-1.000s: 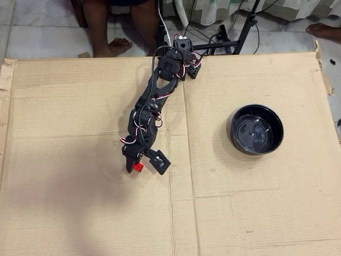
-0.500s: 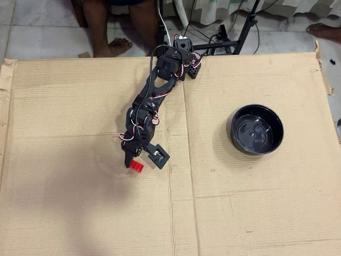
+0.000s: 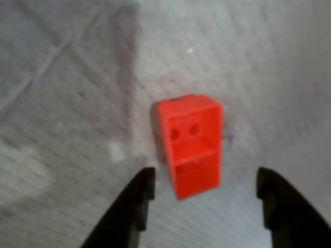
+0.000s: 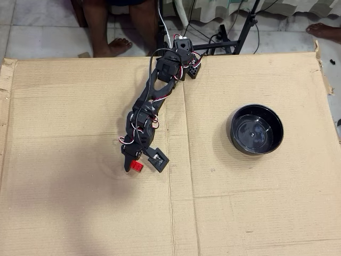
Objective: Grasp a lego block and put it in the bin.
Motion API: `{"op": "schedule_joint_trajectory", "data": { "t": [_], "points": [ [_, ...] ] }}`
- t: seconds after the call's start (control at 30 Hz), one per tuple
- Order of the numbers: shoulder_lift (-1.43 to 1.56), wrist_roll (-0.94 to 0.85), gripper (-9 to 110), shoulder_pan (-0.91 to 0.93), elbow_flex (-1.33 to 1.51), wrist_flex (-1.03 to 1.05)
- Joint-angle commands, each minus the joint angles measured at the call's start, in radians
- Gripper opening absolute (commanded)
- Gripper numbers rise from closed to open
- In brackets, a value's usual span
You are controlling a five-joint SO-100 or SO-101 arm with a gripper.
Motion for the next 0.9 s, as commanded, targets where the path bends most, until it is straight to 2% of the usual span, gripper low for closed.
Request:
{"op": "schedule_joint_trajectory", "data": {
  "t": [0.0,0.27,0.47,0.87],
  "points": [
    [0.005,0.000,23,-0.012,-0.021,-0.014],
    [-0.054,0.012,22,-0.008,-0.021,-0.015],
    [-0.061,0.012,8,-0.006,-0.031,-0.035],
    [-0.038,0.014,7,-0.037,-0.037,-0.040]
  ]
}}
